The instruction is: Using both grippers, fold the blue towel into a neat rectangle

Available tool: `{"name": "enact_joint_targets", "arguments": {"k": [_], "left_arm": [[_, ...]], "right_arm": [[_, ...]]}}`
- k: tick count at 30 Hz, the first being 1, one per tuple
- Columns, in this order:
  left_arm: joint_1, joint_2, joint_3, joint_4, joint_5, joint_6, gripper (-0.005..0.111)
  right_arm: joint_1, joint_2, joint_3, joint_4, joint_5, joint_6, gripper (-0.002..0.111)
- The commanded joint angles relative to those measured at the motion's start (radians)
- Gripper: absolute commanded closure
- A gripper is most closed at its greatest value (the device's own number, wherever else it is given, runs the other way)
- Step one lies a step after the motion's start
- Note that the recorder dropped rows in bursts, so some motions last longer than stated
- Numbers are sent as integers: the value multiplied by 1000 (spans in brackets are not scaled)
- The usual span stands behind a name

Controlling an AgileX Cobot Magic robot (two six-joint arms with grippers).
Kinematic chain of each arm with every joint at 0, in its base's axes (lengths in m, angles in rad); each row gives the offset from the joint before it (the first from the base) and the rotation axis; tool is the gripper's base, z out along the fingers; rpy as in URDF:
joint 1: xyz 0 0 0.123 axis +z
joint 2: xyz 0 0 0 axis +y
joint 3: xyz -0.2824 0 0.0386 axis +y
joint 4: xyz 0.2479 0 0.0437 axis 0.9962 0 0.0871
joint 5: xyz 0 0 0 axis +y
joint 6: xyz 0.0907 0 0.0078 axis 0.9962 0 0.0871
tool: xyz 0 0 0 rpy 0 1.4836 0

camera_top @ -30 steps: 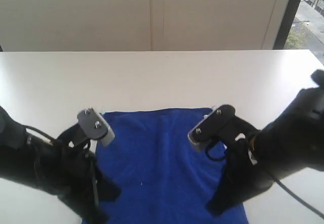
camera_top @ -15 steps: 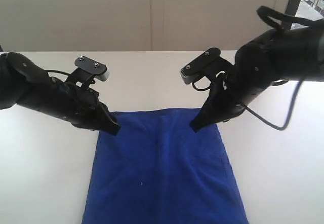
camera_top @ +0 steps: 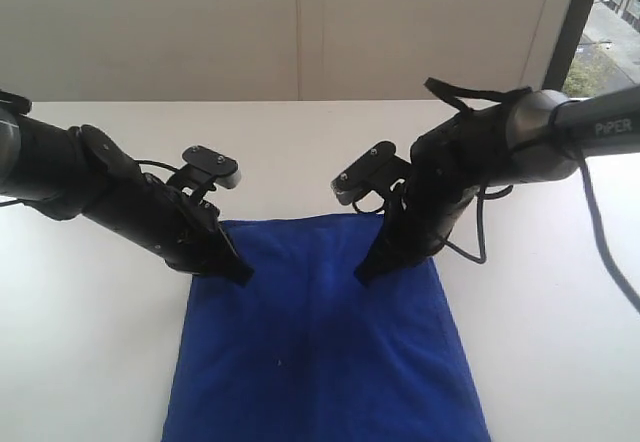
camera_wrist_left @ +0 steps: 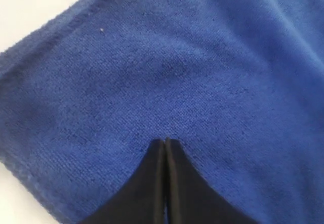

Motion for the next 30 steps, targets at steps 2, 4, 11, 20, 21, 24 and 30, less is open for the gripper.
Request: {"name": "enact_joint_targets", "arguments": {"k": [2, 4, 11, 20, 21, 24, 30], "left_arm": [[4, 25, -3, 59, 4, -9, 107], [11, 36, -3, 64, 4, -11, 107], [47, 40, -3, 90, 8, -40, 107], [48, 47, -3, 90, -70, -40, 107], [48, 53, -3, 90, -81, -40, 107], [48, 78, -13, 90, -85, -40, 107], [48, 134, -52, 90, -111, -40, 107]], "right_arm": [[-8, 27, -10, -15, -2, -14, 108], [-10, 29, -10, -35, 0, -14, 108], [-22, 29, -11, -96, 4, -5, 108], [-28, 50, -12, -96, -73, 5, 108], [-30, 59, -12, -96, -79, 9, 108], [-37, 89, -24, -98, -77, 12, 108], [-41, 120, -74, -107, -95, 13, 108]]}}
